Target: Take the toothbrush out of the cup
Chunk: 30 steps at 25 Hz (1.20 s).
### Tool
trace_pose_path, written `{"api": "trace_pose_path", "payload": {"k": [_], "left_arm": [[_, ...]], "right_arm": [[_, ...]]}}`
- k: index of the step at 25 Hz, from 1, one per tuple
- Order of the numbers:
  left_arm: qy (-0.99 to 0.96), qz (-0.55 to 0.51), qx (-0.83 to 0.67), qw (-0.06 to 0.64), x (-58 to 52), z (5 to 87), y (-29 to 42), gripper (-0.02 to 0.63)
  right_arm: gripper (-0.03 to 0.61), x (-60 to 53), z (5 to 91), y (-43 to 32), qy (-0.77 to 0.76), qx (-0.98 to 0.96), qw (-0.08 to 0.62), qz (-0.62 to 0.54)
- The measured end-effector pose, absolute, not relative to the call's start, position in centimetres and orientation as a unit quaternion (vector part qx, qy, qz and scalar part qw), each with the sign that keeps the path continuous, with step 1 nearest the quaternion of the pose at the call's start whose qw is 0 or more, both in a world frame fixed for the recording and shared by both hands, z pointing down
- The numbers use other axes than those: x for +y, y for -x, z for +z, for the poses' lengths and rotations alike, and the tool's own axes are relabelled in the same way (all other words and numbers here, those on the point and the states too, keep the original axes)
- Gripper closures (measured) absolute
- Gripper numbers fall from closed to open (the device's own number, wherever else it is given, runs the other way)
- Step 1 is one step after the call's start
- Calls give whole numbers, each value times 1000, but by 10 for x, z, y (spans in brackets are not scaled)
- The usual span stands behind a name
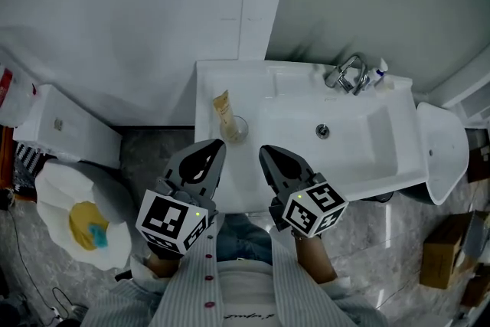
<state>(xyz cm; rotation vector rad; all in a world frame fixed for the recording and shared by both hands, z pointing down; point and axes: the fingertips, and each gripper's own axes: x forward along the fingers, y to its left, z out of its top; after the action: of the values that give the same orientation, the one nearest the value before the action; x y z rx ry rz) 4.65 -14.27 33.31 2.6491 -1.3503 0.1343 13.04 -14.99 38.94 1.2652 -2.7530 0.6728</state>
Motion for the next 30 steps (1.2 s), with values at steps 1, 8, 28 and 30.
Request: {"api": "trace_pose_path", "payload": {"k": [1,8,28,30], "left_arm": [[-886,45,-455,84,-144,334,-47,591],[-882,44,-461,84,-150,334,-45,591],[-886,44,-451,95,-167,345,-35,591],[-886,44,-452,95,-170,346,-35,591]], "right_arm": [[568,-152,390,-130,-404,-888,19,218],[568,-161,391,-124,-392,-893,21,222],[568,-174,392,-107,-395,-892,39,215],[568,-177,393,-107,-395,-892,40,216]]}}
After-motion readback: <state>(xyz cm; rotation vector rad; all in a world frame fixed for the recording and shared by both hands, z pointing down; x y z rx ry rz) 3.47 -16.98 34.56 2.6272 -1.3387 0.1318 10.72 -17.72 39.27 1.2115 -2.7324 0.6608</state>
